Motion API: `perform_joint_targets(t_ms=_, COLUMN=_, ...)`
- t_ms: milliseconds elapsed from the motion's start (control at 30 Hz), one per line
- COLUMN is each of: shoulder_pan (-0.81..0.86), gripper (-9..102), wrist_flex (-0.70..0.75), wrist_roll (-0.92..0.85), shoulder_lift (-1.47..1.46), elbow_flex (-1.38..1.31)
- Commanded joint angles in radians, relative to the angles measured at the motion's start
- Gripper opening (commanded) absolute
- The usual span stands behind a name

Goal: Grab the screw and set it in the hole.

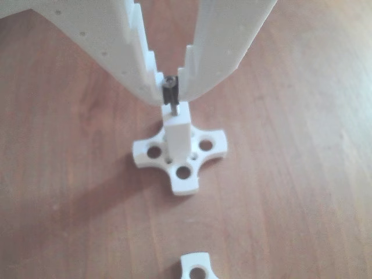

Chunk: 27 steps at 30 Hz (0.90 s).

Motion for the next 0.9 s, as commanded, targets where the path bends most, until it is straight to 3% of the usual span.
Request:
perform_joint_targets(t_ms=0, shoulder_pan=0.005, gripper=-4, wrist_flex=0.009, wrist_roll=-0.006, shoulder_lift=0.025, elbow_flex=-0.058)
perform_joint_targets(t_ms=867, shoulder_pan=0.005, gripper=-1, wrist_flex=0.011, wrist_roll=0.002, shoulder_lift=0.026, elbow_flex=-0.058)
